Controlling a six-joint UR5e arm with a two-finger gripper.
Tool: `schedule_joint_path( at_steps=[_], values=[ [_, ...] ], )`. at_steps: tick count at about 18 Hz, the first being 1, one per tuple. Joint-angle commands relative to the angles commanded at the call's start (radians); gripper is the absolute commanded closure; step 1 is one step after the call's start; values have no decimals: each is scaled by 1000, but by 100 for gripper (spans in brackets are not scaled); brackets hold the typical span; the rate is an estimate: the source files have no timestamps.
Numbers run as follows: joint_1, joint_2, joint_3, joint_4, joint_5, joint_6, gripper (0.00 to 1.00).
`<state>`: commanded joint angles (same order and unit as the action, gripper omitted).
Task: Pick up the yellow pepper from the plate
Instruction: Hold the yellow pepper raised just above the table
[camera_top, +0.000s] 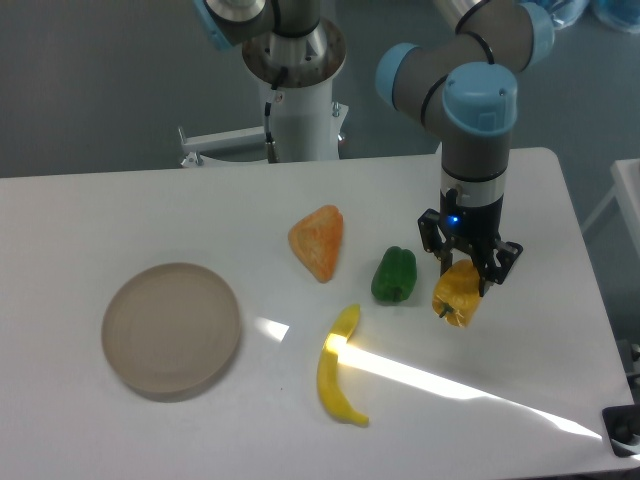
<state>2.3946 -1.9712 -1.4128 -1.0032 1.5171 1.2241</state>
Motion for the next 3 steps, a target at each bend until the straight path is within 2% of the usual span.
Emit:
schedule_joint_path(
  at_steps=[3],
  values=[
    [0,0,0,-2,0,0,57]
  ],
)
